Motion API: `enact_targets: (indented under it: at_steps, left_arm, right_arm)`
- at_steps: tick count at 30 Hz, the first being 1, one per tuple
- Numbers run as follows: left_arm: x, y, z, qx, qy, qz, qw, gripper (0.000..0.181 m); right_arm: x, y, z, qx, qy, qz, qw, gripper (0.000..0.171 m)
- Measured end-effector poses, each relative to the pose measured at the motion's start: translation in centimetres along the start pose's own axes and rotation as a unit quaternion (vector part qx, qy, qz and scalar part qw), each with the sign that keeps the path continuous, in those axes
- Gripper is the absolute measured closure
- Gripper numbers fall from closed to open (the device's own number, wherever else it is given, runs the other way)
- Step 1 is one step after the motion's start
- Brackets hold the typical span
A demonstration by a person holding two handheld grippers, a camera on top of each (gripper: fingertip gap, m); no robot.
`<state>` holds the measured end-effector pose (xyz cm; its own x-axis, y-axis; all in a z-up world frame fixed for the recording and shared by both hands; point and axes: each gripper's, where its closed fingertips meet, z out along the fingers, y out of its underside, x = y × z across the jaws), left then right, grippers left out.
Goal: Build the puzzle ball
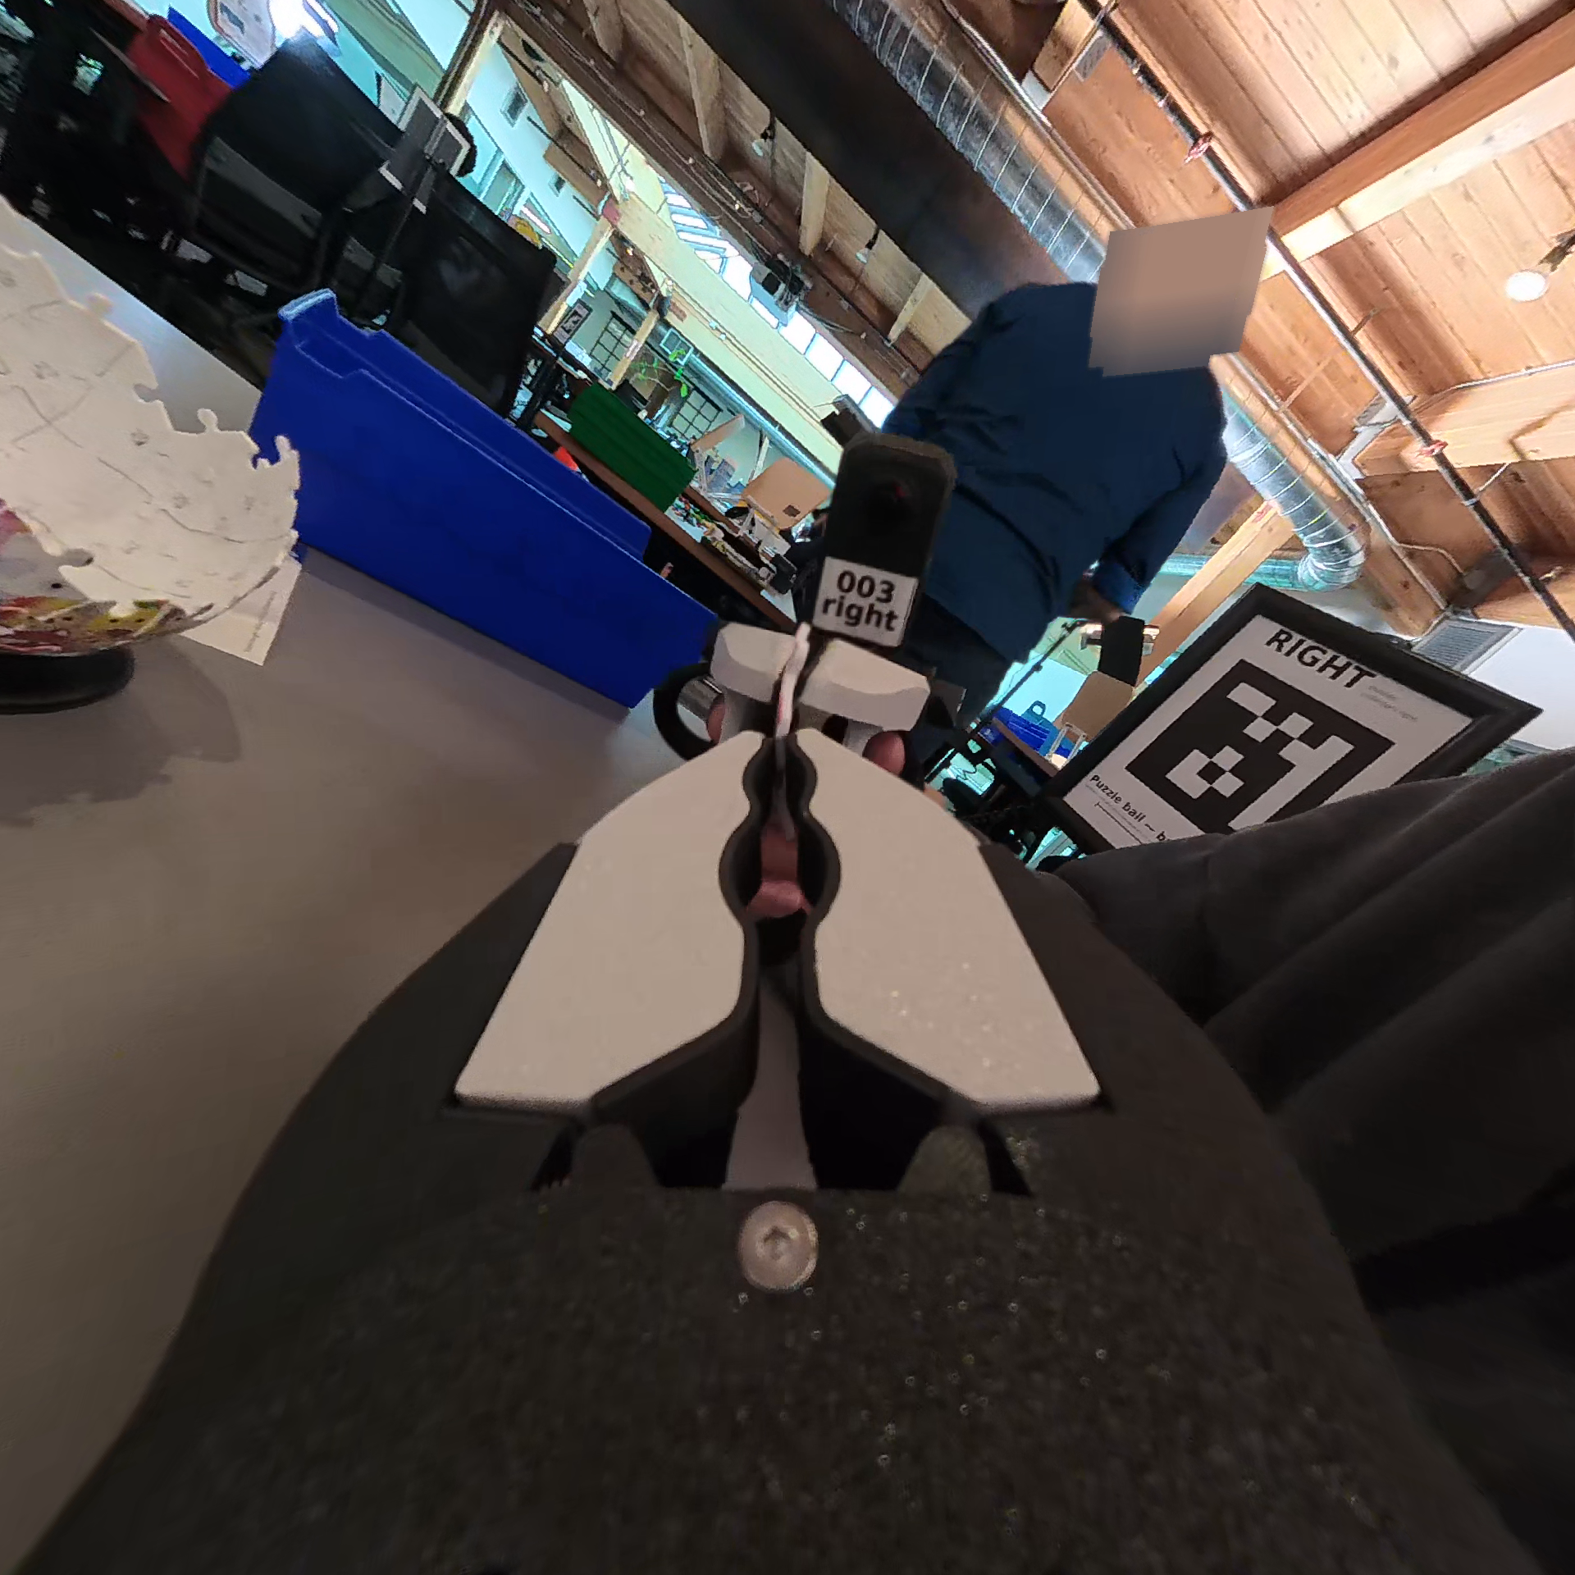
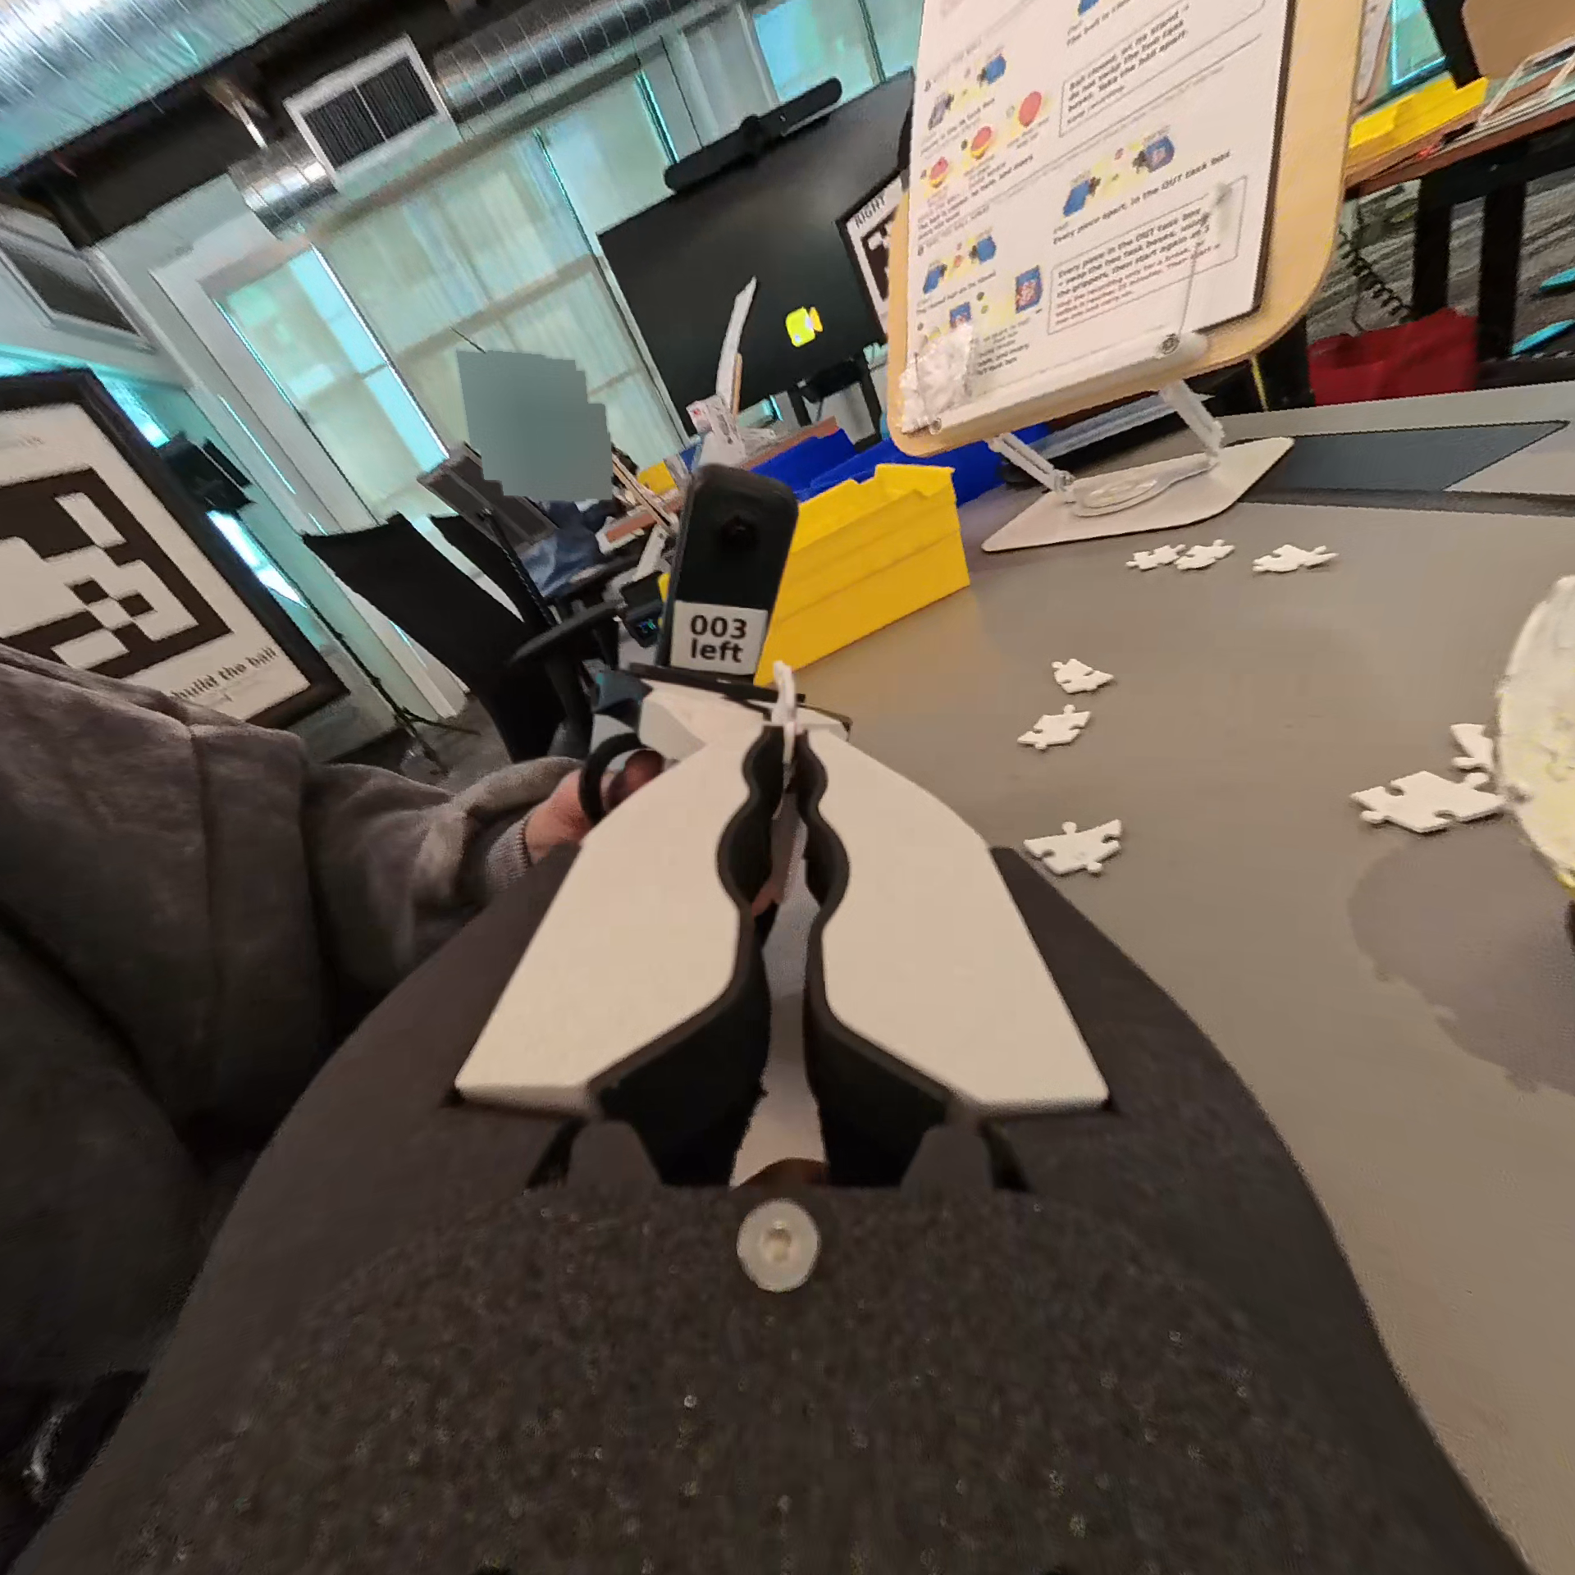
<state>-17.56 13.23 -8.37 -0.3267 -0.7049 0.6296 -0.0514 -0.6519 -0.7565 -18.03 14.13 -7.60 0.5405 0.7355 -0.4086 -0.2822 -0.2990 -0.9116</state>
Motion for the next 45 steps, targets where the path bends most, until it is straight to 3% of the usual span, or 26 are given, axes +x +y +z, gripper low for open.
enact_targets:
  at_steps: [6, 9, 16, 22, 30, 42, 45]
  left_arm:
    - [0.1, 0.9, 0.2, -0.041, 0.005, 0.005, 0.999, 0.179]
    - [-0.3, -0.2, -0.9, -0.033, -0.021, 0.032, 0.999, 0.17]
    - [-0.2, 0.9, -0.7, -0.076, -0.04, 0.067, 0.994, 0.174]
    - [0.0, 3.0, 0.3, -0.125, -0.05, 0.088, 0.987, 0.181]
    - [0.1, 0.8, -1.3, -0.088, -0.051, 0.087, 0.991, 0.176]
    - [0.1, 3.2, -0.4, -0.152, -0.057, 0.102, 0.981, 0.181]
    - [0.2, 2.6, -0.7, -0.138, -0.048, 0.088, 0.985, 0.172]
  right_arm:
    - [0.0, -0.3, -0.5, -0.028, 0.018, -0.047, 0.998, 0.169]
    - [0.7, -0.5, -1.5, -0.048, 0.042, -0.078, 0.995, 0.169]
    - [-0.3, 0.8, -1.7, -0.101, 0.001, -0.081, 0.992, 0.169]
    - [-1.1, 0.6, -1.4, -0.095, -0.021, -0.068, 0.993, 0.169]
    - [-0.5, 1.8, -2.0, -0.147, -0.001, -0.101, 0.984, 0.169]
    - [-0.6, 2.2, -1.6, -0.151, -0.01, -0.092, 0.984, 0.169]
    - [-0.2, 2.4, -1.9, -0.156, -0.006, -0.092, 0.984, 0.169]
